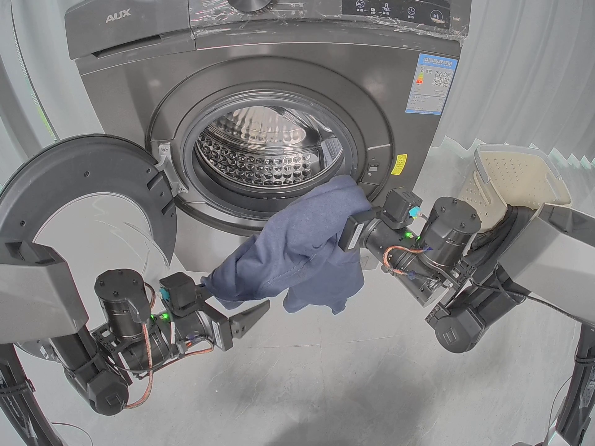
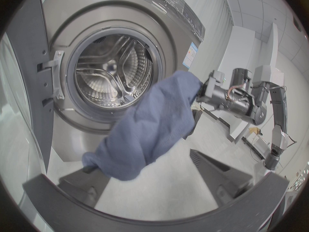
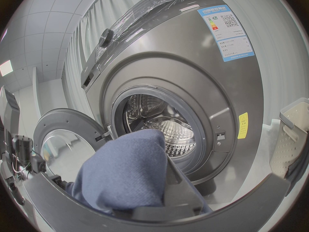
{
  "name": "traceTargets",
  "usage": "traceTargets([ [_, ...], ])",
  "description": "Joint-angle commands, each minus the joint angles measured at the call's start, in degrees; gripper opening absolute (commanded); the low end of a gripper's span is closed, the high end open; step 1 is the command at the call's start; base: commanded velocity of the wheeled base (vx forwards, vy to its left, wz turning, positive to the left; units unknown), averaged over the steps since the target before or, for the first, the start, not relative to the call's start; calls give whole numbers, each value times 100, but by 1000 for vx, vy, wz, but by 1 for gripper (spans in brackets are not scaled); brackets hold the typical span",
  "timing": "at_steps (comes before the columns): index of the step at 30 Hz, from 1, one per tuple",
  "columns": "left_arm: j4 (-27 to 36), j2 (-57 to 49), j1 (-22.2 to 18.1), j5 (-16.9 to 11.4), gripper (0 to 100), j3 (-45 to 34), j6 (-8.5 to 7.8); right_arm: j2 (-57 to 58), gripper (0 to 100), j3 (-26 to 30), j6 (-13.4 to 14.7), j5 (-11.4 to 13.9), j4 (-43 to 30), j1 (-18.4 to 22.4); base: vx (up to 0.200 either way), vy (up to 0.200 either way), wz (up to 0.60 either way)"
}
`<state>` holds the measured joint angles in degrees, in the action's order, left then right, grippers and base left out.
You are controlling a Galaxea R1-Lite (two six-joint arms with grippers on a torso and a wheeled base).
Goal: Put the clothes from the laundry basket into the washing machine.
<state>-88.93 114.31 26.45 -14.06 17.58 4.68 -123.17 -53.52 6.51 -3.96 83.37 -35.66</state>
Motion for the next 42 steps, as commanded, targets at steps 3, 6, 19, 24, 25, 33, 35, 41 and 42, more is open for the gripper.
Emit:
traceTargets([
  [3,-1,170,141,-176,100,-396,-134,-84,0,-308,-1,1,-31,156,0,0,0],
  [6,-1,250,167,-238,100,-554,-240,-102,0,-335,-9,1,-31,173,0,0,0],
  [19,-1,302,290,-317,100,9,-240,-66,0,-71,8,18,48,-161,0,0,0],
  [24,-1,636,404,-317,100,606,-240,-58,0,-98,-1,9,48,-301,0,0,0],
  [25,7,698,404,-317,100,703,-231,-49,0,-106,-1,9,48,-319,0,0,0],
  [33,-1,1357,378,-247,100,1353,-222,-5,0,-194,-1,-8,4,-548,0,0,0],
  [35,-10,1498,369,-203,100,1520,-240,13,0,-221,8,-17,-5,-618,0,0,0],
  [41,-1,1752,361,-9,100,2013,-213,65,0,-185,35,-140,-23,-882,0,0,0],
  [42,-1,1788,352,52,100,2092,-213,83,0,-177,52,-140,-23,-908,0,0,0],
])
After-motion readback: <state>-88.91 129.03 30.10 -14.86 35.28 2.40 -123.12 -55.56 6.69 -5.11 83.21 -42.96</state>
